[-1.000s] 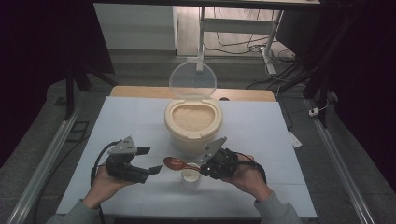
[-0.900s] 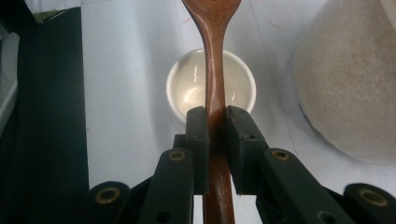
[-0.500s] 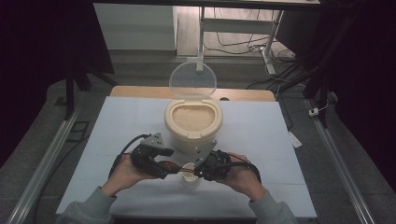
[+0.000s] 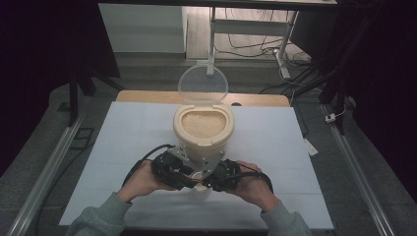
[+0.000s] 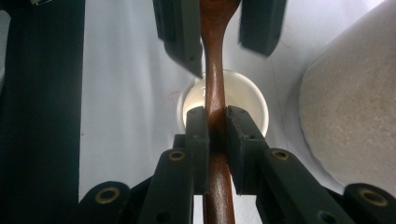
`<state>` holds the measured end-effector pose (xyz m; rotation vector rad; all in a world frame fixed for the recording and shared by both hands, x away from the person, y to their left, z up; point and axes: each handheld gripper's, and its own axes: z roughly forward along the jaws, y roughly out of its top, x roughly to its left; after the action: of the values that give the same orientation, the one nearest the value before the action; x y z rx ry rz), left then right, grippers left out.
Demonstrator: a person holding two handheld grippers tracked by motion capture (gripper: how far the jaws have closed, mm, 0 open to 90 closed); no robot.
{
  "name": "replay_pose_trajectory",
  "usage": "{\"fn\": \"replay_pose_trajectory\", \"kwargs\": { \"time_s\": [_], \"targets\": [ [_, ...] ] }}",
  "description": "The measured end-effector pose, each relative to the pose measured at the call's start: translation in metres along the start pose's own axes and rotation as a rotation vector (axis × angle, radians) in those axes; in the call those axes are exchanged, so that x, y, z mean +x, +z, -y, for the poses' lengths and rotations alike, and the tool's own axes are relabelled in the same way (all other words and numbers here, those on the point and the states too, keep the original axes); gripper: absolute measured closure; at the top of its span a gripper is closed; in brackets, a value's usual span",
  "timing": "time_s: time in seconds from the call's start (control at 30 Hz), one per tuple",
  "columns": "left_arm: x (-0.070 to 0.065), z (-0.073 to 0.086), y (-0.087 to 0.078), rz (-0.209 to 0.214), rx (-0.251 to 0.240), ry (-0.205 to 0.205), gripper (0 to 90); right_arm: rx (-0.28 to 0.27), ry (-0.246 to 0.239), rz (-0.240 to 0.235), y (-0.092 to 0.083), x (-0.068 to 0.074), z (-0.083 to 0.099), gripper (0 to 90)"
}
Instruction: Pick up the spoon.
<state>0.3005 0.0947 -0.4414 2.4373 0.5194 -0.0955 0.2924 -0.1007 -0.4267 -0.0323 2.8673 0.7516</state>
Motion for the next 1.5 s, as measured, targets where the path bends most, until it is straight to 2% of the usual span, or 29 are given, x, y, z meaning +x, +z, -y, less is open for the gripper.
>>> {"fn": "replay_pose_trajectory", "kwargs": {
  "time_s": [0.1,0.23,0.37,0.4,0.5,0.63,0.67,0.7,0.73,0.77,0.8,0.83,0.93,0.97,1.0,1.03,1.17,1.2,1.23,1.3,1.33,1.37,1.4,1.43,1.47,1.5],
  "targets": [
    [0.001,0.0,0.004,0.008,0.026,0.0,55.6,-0.005,-0.017,0.005,0.0,0.002,-0.001,79.1],
    [0.0,-0.001,0.008,0.019,0.058,0.021,64.2,-0.007,-0.049,0.007,0.0,0.004,-0.002,79.0],
    [-0.001,-0.001,0.014,0.055,0.081,0.039,71.1,0.001,-0.077,-0.003,0.001,0.007,-0.002,79.2],
    [-0.001,-0.001,0.015,0.06,0.078,0.043,79.3,-0.001,-0.094,0.001,0.002,0.008,-0.002,84.9],
    [-0.003,-0.001,0.016,0.049,0.093,0.065,80.2,-0.012,-0.09,-0.001,0.001,0.009,-0.002,84.8],
    [-0.006,-0.001,0.014,-0.003,0.085,0.085,81.4,-0.023,-0.1,0.023,0.003,0.01,-0.001,83.1],
    [-0.007,-0.001,0.012,-0.048,0.067,0.085,81.9,-0.06,-0.081,0.066,0.001,0.009,0.001,78.3],
    [-0.008,-0.001,0.01,-0.073,0.059,0.086,82.0,-0.082,-0.058,0.079,-0.002,0.008,0.002,74.5],
    [-0.008,-0.001,0.01,-0.073,0.059,0.086,82.0,-0.103,-0.045,0.104,-0.006,0.005,0.003,69.5],
    [-0.01,0.0,0.007,-0.118,0.026,0.085,82.0,-0.152,0.008,0.124,-0.009,0.003,0.005,64.7],
    [-0.01,0.0,0.007,-0.118,0.026,0.085,82.0,-0.182,0.07,0.145,-0.013,0.001,0.008,62.0],
    [-0.011,0.001,0.005,-0.144,0.012,0.087,82.0,-0.182,0.07,0.145,-0.013,0.001,0.008,62.0],
    [-0.019,0.002,0.003,-0.231,-0.018,0.104,82.1,-0.27,0.228,0.187,-0.024,-0.004,0.018,54.7],
    [-0.021,0.002,0.003,-0.25,-0.024,0.106,82.0,-0.295,0.306,0.207,-0.029,-0.004,0.022,52.1],
    [-0.023,0.002,0.003,-0.274,-0.033,0.111,82.0,-0.316,0.356,0.22,-0.032,-0.004,0.025,50.8],
    [-0.025,0.003,0.003,-0.287,-0.04,0.112,82.1,-0.349,0.436,0.231,-0.036,-0.003,0.031,50.1],
    [-0.028,0.004,0.006,-0.35,-0.067,0.113,82.0,-0.381,0.668,0.262,-0.042,0.001,0.05,45.2],
    [-0.029,0.005,0.007,-0.356,-0.07,0.113,82.0,-0.39,0.691,0.263,-0.042,0.002,0.053,44.5],
    [-0.029,0.005,0.008,-0.359,-0.074,0.112,82.1,-0.402,0.749,0.25,-0.04,0.006,0.058,42.5],
    [-0.031,0.005,0.009,-0.375,-0.082,0.115,82.0,-0.411,0.792,0.246,-0.038,0.01,0.062,41.2],
    [-0.032,0.005,0.01,-0.381,-0.093,0.115,82.0,-0.411,0.792,0.246,-0.038,0.01,0.062,41.2],
    [-0.033,0.005,0.01,-0.385,-0.1,0.115,82.0,-0.436,0.839,0.235,-0.035,0.014,0.064,40.1],
    [-0.034,0.005,0.01,-0.393,-0.106,0.119,82.0,-0.436,0.839,0.235,-0.035,0.014,0.064,40.1],
    [-0.036,0.005,0.011,-0.405,-0.115,0.12,82.0,-0.459,0.884,0.215,-0.032,0.016,0.065,39.7],
    [-0.037,0.005,0.012,-0.414,-0.117,0.124,82.0,-0.473,0.904,0.204,-0.031,0.017,0.065,39.7],
    [-0.039,0.005,0.013,-0.422,-0.124,0.125,82.0,-0.473,0.904,0.204,-0.031,0.017,0.065,39.7]
  ]
}}
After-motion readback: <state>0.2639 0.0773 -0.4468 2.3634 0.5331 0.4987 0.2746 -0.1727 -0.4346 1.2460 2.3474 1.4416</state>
